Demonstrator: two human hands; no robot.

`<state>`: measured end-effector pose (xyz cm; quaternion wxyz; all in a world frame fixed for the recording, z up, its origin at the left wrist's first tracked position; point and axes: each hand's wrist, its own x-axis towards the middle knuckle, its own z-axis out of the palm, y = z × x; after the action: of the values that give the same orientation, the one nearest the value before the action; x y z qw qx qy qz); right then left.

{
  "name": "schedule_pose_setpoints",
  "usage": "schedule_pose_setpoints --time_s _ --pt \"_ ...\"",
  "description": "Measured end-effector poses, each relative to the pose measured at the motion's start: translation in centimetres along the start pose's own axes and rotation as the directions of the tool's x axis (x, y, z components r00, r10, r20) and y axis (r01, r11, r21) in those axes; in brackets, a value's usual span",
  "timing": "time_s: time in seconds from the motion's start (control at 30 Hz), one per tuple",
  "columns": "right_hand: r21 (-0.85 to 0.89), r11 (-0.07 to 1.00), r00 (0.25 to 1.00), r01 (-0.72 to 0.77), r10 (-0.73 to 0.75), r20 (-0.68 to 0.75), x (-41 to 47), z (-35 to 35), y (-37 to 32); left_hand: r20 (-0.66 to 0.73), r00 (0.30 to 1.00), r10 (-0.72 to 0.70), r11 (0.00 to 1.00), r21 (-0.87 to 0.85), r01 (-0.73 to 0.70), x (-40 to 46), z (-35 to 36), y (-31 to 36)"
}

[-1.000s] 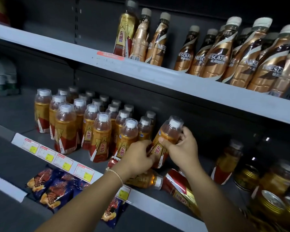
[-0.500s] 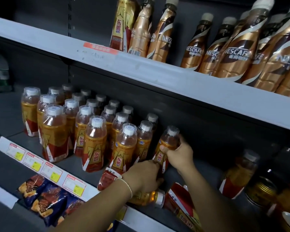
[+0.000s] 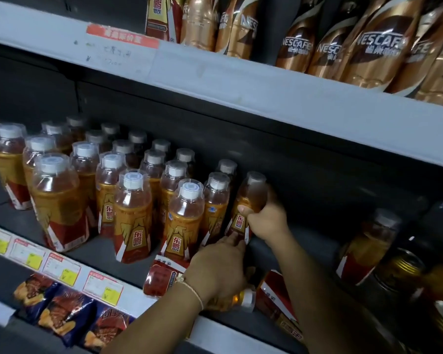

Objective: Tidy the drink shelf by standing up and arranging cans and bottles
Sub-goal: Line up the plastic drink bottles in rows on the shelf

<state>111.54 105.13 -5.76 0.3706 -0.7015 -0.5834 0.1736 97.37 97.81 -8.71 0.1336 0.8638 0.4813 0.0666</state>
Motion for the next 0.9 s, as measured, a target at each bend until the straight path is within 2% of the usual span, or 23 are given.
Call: schedule_pose_setpoints --time_s 0.27,0.47,0.57,0.67,0.8,0.9 --pt "0.06 0.998 0.999 0.031 -0.029 -0.037 0.4 0.5 0.8 -0.045 0.999 0.031 0.999 0.011 -0.03 0.2 0.5 -0.4" --pt "0.112 0.992 0.997 0.06 -0.056 -0.047 -0.5 0.2 0.8 -0.081 0.997 -0.007 1.0 0.003 0.007 -0.2 0.0 0.0" --pt "-0.023 0.997 0.997 0.076 -0.075 0.028 -1.1 -0.5 0.0 -0.184 0.983 -0.008 1.0 -0.016 0.005 -0.9 -0.1 0.0" --pt "-0.126 0.99 0.991 0.058 -0.042 0.128 -1.6 -2.4 -0.3 -0.273 0.961 0.045 0.995 -0.071 -0.067 -1.3 -0.4 0.0" --pt "-0.088 0.992 0.991 0.091 -0.082 0.102 -2.9 -5.7 1.2 -0.299 0.947 0.12 0.986 -0.074 -0.148 -1.5 -1.1 0.5" --pt "-0.125 0.986 0.994 0.107 -0.103 0.035 -3.8 -8.9 2.8 -0.315 0.937 0.151 0.984 -0.041 -0.172 -0.8 -1.4 2.5"
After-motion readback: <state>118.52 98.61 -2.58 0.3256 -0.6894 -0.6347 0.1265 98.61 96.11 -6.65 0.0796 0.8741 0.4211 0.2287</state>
